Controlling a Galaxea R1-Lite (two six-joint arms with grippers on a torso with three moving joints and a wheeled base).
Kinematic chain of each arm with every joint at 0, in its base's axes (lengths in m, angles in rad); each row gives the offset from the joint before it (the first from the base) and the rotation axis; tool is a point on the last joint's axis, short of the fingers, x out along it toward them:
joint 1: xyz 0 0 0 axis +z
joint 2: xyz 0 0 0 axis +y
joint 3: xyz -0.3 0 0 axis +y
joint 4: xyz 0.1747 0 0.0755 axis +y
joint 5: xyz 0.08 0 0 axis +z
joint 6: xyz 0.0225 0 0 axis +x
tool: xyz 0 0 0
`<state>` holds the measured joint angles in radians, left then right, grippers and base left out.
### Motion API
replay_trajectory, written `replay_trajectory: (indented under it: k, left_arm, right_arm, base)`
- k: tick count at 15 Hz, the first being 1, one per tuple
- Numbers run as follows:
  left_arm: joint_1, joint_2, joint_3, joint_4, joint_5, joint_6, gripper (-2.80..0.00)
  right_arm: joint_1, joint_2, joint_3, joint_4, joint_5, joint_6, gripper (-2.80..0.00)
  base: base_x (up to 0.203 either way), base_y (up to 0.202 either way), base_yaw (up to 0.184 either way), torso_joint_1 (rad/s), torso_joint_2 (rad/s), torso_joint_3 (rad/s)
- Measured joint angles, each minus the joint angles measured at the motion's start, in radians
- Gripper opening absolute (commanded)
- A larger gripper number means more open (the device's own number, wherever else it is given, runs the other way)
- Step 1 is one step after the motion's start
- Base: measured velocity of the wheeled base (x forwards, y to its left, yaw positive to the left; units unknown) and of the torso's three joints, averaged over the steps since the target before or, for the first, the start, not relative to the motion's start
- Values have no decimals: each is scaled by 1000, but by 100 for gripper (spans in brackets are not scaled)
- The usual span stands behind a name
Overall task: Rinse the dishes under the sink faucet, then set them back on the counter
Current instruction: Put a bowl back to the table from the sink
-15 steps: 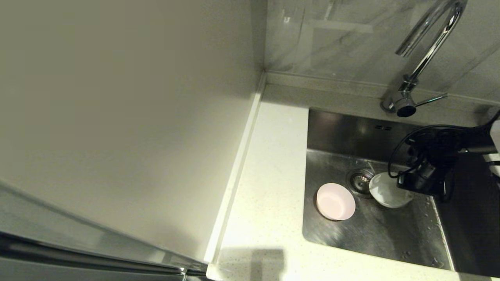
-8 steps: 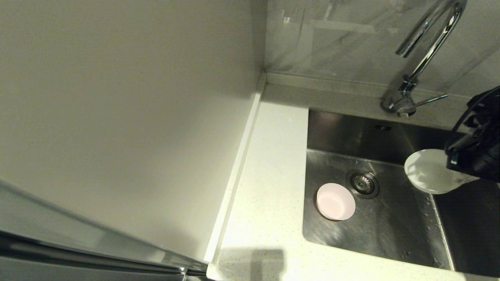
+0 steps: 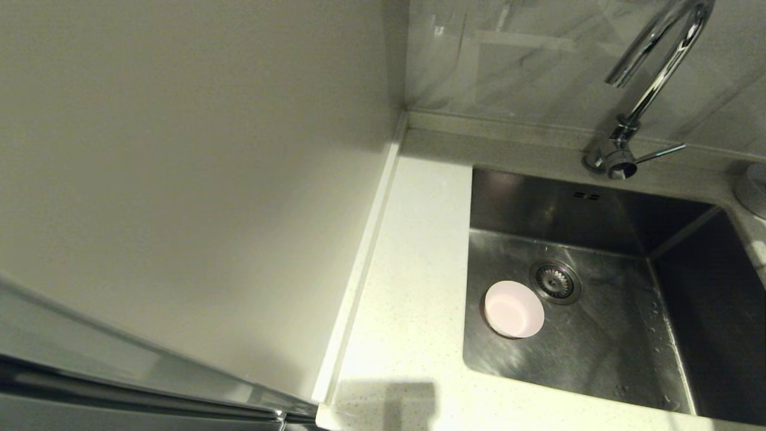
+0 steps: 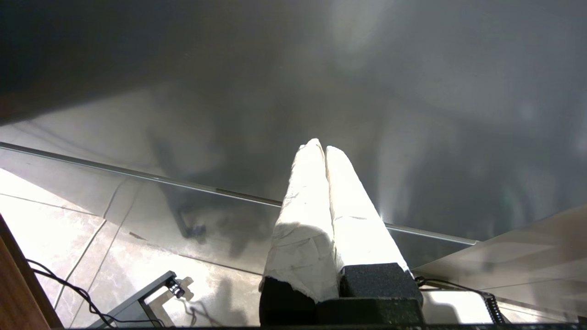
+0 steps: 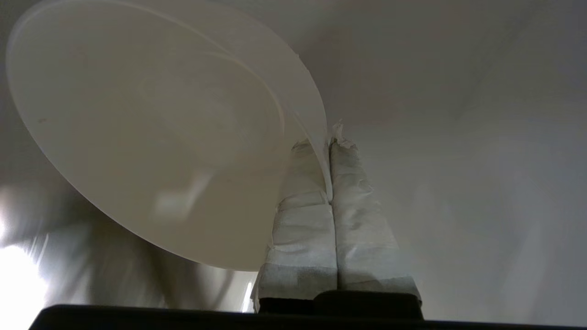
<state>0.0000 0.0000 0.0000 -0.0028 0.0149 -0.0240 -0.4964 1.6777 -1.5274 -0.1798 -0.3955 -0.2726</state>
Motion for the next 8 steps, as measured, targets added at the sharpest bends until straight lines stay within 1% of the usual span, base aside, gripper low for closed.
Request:
replay_trajectory:
  k: [2, 3, 4, 5, 6, 8]
  left_arm:
    - [0, 0, 0, 0, 0, 0, -280]
    - [0, 0, 0, 0, 0, 0, -280]
    - [0, 0, 0, 0, 0, 0, -280]
    - [0, 0, 0, 0, 0, 0, -280]
    - [0, 0, 0, 0, 0, 0, -280]
    - [0, 0, 0, 0, 0, 0, -280]
  right_arm:
    - [-29, -22, 71, -406, 117, -155, -280]
    - [-40, -34, 114, -607, 169, -202, -280]
    - [-48, -46, 153, -787, 202, -211, -280]
    - [-53, -57, 202, -965, 219, -197, -280]
    - [-56, -67, 263, -1123, 216, -180, -280]
    - [-60, -83, 379, -1300, 175, -143, -280]
  base:
    - [0, 0, 0, 0, 0, 0]
    - [0, 0, 0, 0, 0, 0]
    - [0, 0, 0, 0, 0, 0]
    - [0, 0, 0, 0, 0, 0]
    - [0, 0, 0, 0, 0, 0]
    - [0, 0, 0, 0, 0, 0]
